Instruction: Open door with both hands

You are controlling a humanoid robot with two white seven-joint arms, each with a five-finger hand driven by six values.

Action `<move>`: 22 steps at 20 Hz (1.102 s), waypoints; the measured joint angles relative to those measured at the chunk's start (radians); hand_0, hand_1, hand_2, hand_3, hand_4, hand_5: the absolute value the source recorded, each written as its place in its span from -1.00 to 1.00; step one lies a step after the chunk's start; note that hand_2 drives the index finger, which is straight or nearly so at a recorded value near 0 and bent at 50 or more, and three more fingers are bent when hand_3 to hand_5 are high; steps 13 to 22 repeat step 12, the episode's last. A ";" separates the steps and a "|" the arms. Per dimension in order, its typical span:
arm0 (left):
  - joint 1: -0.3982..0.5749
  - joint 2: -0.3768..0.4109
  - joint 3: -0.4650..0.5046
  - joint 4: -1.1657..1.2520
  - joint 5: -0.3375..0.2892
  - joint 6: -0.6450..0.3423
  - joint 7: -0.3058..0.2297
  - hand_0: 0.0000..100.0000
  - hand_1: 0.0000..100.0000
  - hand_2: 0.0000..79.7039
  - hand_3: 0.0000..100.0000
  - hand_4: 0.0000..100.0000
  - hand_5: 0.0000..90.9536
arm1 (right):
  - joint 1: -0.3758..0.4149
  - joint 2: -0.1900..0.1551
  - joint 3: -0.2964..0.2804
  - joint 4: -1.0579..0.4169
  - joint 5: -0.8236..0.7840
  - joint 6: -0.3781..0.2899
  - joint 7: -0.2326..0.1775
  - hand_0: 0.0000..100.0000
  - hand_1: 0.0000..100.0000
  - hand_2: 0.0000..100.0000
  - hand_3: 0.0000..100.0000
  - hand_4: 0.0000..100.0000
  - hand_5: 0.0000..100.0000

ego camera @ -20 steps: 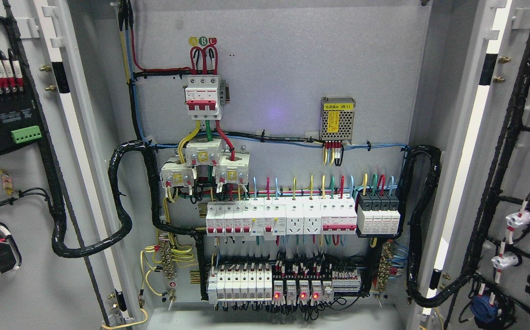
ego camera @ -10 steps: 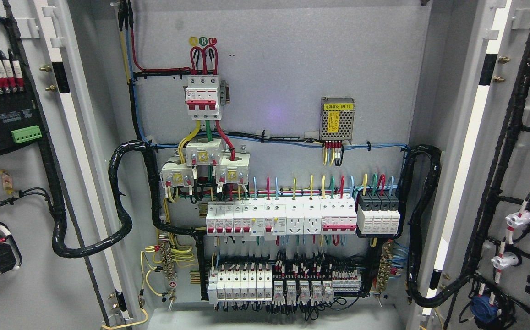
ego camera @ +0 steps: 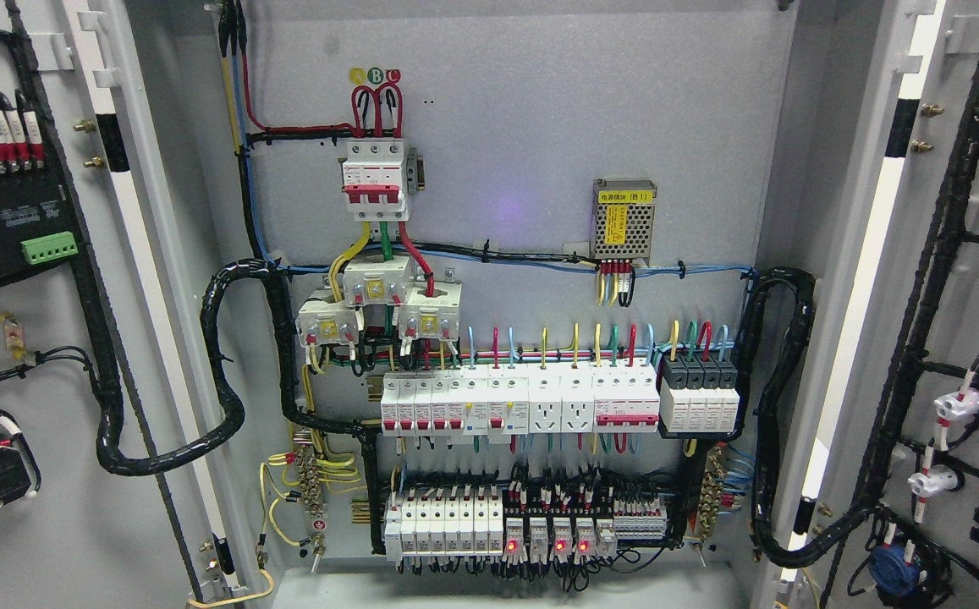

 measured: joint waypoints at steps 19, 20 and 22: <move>-0.006 -0.010 0.062 0.129 -0.111 0.004 0.054 -1.00 -1.00 -1.00 -1.00 -1.00 -1.00 | -0.038 0.042 -0.077 0.064 0.031 0.092 -0.011 -0.62 -1.00 -1.00 -1.00 -1.00 -1.00; -0.006 -0.010 0.062 0.129 -0.111 0.004 0.054 -1.00 -1.00 -1.00 -1.00 -1.00 -1.00 | -0.038 0.042 -0.077 0.064 0.031 0.092 -0.011 -0.62 -1.00 -1.00 -1.00 -1.00 -1.00; -0.006 -0.010 0.062 0.129 -0.111 0.004 0.054 -1.00 -1.00 -1.00 -1.00 -1.00 -1.00 | -0.038 0.042 -0.077 0.064 0.031 0.092 -0.011 -0.62 -1.00 -1.00 -1.00 -1.00 -1.00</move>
